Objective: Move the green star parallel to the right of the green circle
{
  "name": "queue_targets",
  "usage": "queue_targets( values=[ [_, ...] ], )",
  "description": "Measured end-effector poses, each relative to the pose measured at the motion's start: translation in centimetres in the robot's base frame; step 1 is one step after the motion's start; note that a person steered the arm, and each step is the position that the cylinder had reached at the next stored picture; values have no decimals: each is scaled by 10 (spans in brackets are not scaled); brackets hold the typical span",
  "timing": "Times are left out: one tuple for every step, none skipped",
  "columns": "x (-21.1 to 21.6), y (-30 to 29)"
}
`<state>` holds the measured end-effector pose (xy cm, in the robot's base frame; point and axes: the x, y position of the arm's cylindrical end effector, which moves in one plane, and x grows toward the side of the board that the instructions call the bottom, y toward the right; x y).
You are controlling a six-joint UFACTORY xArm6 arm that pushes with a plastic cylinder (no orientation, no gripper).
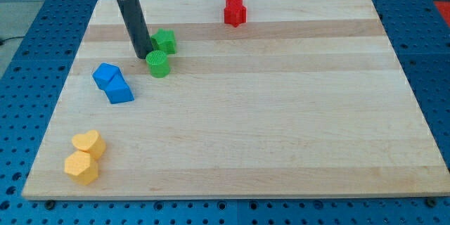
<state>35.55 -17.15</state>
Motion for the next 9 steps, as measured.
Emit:
queue_targets(
  values=[
    [0, 0],
    [0, -4],
    [-12, -23],
    [-39, 11],
    [-52, 21],
    [-24, 41],
    [16, 54],
    [9, 117],
    [-14, 195]
  ],
)
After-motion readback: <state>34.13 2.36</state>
